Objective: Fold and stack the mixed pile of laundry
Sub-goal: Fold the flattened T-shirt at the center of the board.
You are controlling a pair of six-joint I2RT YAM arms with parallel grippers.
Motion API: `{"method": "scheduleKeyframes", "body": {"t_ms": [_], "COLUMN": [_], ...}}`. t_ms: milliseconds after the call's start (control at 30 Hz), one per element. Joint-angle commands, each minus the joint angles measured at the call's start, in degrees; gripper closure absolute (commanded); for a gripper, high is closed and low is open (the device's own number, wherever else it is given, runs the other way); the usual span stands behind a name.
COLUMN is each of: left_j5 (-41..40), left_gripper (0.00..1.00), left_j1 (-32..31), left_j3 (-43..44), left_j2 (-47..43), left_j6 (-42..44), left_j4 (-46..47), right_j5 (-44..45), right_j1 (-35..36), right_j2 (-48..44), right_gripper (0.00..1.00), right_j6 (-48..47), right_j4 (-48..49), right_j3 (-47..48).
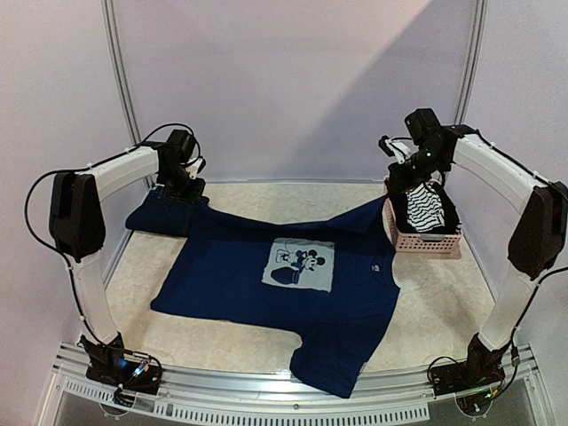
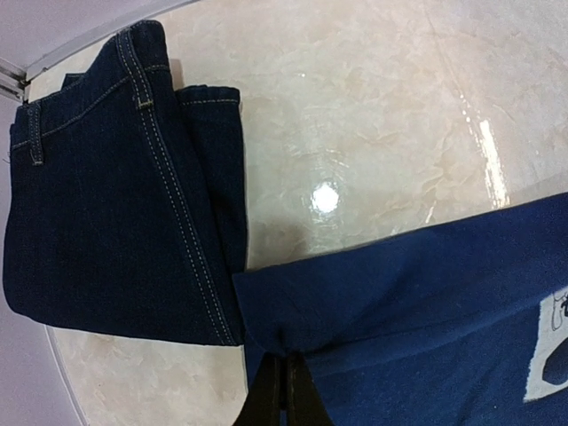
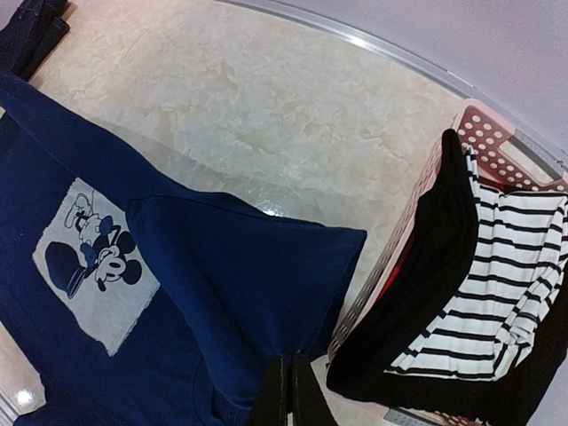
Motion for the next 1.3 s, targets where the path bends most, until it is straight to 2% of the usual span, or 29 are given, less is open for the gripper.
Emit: {"method": "scheduleKeyframes", "body": {"t_ms": [0,567,1267], "left_j5": [-1.0,-2.0,-7.1], "left_gripper": [1.00,1.00,1.00], "left_j1": [0.7,0.4,-0.4], "left_j3": [-1.2,-4.9,-5.4], "left_j2": [-2.7,-4.1,-0.6], "left_j6": [1.8,2.9,3.6], "left_j4": [-0.7,-4.7,-9.5], "right_j5": [-2.9,-13.7,-21.5], "right_j1": [0.4,0.5,1.2], "right_j2": [-3.1,-11.5,-17.5], "right_gripper": [1.00,1.00,1.00], "right_j6": [3.3,13.0,17.5], "right_j4": [-1.9,-0.9,3.0], "right_j3": [-2.9,-15.2,-28.5]}}
